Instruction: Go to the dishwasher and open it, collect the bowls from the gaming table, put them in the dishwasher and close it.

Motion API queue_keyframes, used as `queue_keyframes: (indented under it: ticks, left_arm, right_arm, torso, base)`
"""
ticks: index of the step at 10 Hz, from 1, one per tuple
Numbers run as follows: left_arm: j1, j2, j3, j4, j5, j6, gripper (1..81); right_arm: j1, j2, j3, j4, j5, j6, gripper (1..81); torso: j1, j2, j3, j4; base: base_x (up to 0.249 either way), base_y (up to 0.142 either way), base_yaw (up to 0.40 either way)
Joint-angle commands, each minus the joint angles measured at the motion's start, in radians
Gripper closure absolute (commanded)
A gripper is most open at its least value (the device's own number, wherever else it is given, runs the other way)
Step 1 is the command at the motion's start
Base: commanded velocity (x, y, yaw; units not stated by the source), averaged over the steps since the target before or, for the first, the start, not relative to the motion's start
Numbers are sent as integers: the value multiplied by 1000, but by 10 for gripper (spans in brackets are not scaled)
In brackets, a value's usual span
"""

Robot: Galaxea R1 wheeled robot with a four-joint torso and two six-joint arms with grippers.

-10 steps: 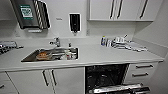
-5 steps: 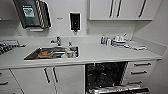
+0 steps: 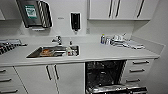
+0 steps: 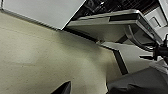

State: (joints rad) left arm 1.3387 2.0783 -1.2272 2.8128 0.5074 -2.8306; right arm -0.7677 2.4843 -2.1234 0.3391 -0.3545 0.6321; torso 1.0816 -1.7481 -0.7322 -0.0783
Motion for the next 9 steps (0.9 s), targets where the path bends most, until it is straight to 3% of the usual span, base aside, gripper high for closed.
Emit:
queue_keyframes:
  ticks: [1, 9]
  left_arm:
    - [-62, -39, 28, 67, 85, -49, 10]
    - [-54, 5, -12, 67, 80, -49, 10]
  right_arm:
    - [43, -3, -9, -60, -310, -66, 10]
    - [-32, 20, -87, -58, -270, -127, 10]
  torso:
    - [0, 0, 0, 0]
    - [0, 0, 0, 0]
  base:
    - [-79, 0, 0]
    - [-69, 0, 0]
